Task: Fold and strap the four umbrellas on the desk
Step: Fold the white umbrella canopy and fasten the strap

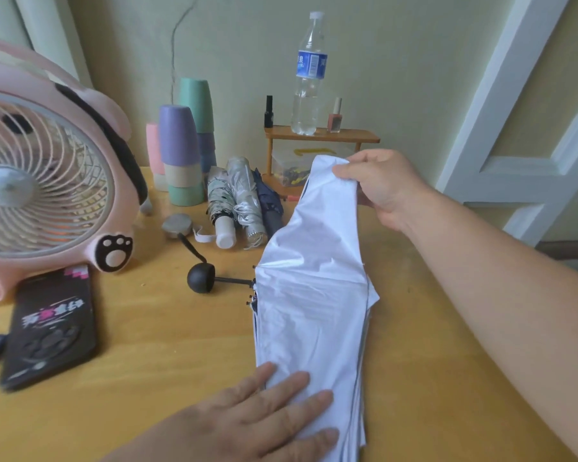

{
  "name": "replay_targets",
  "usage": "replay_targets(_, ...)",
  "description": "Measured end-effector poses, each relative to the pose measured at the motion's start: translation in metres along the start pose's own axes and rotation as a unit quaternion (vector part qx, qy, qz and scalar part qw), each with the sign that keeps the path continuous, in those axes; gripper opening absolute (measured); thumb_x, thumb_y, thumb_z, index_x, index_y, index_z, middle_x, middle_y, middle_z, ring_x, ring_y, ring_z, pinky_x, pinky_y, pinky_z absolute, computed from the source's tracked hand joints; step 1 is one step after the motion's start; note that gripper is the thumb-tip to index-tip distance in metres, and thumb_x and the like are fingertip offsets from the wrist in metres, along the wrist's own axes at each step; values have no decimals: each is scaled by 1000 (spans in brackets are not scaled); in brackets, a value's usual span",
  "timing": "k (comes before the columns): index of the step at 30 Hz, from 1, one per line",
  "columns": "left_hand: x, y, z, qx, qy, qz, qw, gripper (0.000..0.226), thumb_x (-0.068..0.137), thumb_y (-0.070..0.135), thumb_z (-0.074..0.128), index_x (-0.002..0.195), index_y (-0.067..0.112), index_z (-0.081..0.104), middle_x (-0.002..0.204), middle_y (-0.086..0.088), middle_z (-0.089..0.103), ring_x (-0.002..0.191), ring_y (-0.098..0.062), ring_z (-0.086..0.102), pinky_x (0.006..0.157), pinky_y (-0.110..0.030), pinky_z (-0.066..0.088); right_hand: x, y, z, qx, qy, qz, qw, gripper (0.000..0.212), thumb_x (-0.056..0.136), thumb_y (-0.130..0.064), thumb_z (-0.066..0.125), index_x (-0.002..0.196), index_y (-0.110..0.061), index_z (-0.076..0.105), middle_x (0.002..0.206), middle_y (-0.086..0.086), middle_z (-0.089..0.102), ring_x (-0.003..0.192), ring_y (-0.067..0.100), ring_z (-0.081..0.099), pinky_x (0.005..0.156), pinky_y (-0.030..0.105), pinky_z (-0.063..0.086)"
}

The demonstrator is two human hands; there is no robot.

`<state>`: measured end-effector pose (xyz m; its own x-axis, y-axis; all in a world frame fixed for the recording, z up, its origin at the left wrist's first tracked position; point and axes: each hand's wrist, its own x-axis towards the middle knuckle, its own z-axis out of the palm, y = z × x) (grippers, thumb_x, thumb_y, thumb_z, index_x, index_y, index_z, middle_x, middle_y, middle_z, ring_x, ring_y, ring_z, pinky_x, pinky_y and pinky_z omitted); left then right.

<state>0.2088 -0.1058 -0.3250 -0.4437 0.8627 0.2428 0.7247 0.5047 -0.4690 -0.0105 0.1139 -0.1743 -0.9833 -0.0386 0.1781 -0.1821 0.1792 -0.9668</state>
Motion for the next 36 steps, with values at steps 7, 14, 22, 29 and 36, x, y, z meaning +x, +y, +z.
replay_targets(7,1,18,1,-27,5,-46,999,42,112,27,18,148,32,39,151,17,50,131,-8,56,103,-29,50,-95,-19,-4,-105,6,-196,975,15,88,-11,77,77,-19,71,71,-12,71,68,4,63,67,15,48)
replay_targets(14,7,19,-13,-166,-18,-87,982,48,112,35,15,142,42,52,137,22,62,121,-2,63,94,-20,55,-118,-15,-24,-128,73,-224,963,19,89,-14,78,77,-28,72,72,-20,72,69,-4,63,69,10,46)
replay_targets(22,27,42,-27,-204,101,-271,935,43,100,47,41,64,31,56,60,12,45,52,-2,54,68,-18,37,-42,-35,-39,-236,102,-178,950,8,89,-21,78,82,-19,75,73,-10,70,54,-6,56,58,12,46)
replay_targets(29,25,33,-24,-57,111,-187,974,35,100,7,5,80,29,24,69,14,35,65,-3,29,66,-12,33,-70,-37,-23,-209,80,-162,961,12,94,-18,73,84,-11,71,51,-10,64,39,8,59,44,14,37)
replay_targets(36,25,34,-34,-109,94,-178,974,30,83,33,62,81,32,31,71,8,33,65,-7,27,69,-16,30,-198,15,0,-299,-67,-344,888,8,91,-18,72,84,-18,76,80,-7,70,68,11,65,61,24,50)
